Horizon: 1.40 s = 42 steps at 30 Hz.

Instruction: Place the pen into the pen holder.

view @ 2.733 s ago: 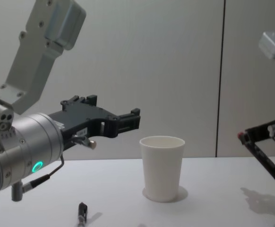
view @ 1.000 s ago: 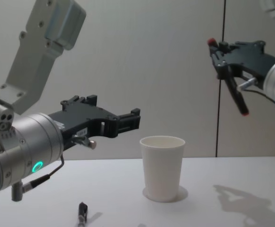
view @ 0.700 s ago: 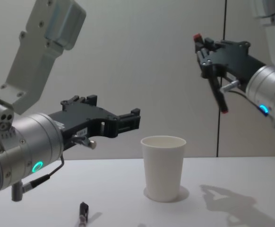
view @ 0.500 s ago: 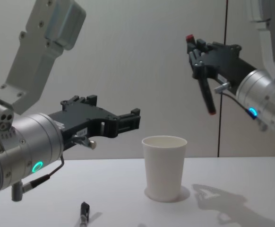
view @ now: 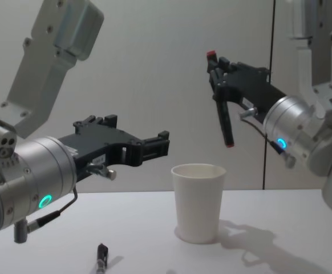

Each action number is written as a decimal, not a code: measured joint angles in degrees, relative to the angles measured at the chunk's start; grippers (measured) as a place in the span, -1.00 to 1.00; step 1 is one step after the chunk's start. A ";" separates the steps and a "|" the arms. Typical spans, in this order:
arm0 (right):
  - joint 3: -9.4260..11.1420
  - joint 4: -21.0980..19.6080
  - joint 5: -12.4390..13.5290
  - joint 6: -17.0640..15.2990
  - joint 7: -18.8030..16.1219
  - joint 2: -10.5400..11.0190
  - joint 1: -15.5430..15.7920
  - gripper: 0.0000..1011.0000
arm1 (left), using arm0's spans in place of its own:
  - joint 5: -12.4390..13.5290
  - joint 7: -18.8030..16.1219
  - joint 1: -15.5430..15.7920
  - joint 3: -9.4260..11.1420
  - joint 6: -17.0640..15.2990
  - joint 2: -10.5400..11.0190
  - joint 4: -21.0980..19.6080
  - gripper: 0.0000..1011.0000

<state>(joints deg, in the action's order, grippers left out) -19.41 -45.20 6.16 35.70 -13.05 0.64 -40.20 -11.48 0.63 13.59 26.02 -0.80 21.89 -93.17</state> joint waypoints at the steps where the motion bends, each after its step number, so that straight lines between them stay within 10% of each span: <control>1: -0.06 0.58 0.29 0.14 -0.26 -0.17 -0.26 -0.70 | 0.00 0.00 0.00 0.00 0.00 0.00 0.00 0.98; 20: -1.27 6.57 5.52 0.39 -5.36 -2.50 -2.64 -0.70 | 0.00 0.00 0.00 0.00 0.00 0.00 0.00 0.98; 42: -1.60 3.45 6.05 -5.17 -6.82 -1.84 -0.36 -0.49 | 0.00 0.00 0.00 0.00 0.00 0.00 0.00 0.98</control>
<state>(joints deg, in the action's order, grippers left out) -21.01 -41.75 12.21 30.53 -19.87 -1.20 -40.56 -11.48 0.63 13.59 26.02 -0.80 21.89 -93.18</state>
